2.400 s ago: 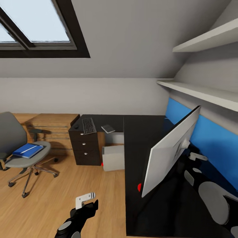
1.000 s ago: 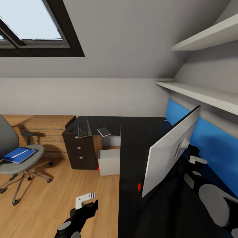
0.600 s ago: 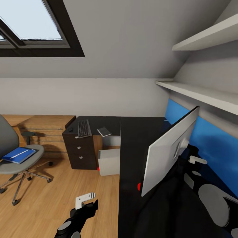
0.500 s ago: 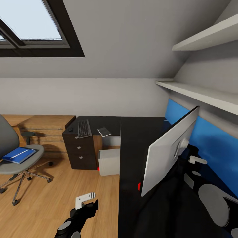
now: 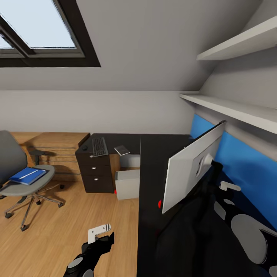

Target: In the bedroom, organize the workspace by keeping the computer under the desk, ensuring the monitor is on the desk, placing the keyboard on the desk next to the monitor, placing the mouse on the desk next to the keyboard, moving the folder from the swivel chair onto the desk next to the mouse, stacking the notebook on top of the folder with the pen on top of the notebook, and positioning the swivel chair next to the desk.

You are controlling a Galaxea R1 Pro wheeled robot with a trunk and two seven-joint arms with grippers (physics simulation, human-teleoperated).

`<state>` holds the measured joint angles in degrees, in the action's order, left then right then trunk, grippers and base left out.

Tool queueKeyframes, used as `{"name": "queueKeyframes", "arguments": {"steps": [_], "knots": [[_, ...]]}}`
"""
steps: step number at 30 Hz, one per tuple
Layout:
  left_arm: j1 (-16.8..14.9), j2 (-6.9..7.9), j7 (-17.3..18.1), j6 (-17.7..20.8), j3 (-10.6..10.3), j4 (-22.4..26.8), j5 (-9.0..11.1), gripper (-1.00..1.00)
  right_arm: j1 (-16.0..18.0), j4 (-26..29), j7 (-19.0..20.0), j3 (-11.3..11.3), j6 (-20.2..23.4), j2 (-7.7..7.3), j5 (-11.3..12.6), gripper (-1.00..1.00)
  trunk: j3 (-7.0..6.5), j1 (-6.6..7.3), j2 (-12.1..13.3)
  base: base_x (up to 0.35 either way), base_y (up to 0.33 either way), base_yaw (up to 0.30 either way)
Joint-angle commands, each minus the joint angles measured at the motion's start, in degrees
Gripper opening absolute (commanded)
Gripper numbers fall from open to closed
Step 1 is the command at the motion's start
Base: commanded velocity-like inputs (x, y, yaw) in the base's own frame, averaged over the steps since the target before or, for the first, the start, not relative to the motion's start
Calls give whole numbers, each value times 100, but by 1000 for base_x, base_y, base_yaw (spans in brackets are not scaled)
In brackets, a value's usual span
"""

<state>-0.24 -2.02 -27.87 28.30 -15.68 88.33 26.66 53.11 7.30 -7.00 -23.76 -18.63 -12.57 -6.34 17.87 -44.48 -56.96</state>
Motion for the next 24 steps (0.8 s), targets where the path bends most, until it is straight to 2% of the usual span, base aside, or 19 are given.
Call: {"name": "queueKeyframes", "arguments": {"steps": [1,17,20,22,24], "knots": [[-3,0,-52,9,-5,9,59,100,6,-10,-21,-32,-17,0,-60,100,6,3,-5,-328,0,0],[-3,0,-56,9,-5,9,51,100,6,11,-8,-27,-12,47,-60,100,6,3,-5,-333,31,0],[-4,0,-58,9,-1,6,46,100,6,30,-10,-26,-7,110,-60,100,6,3,-5,-309,149,0],[-3,0,-60,9,6,-3,47,100,6,62,-13,-24,-2,265,-92,100,6,3,-5,-284,198,0],[-3,0,-60,9,10,-5,45,100,6,95,-16,-27,2,330,-135,100,6,3,-5,-275,209,0]]}}
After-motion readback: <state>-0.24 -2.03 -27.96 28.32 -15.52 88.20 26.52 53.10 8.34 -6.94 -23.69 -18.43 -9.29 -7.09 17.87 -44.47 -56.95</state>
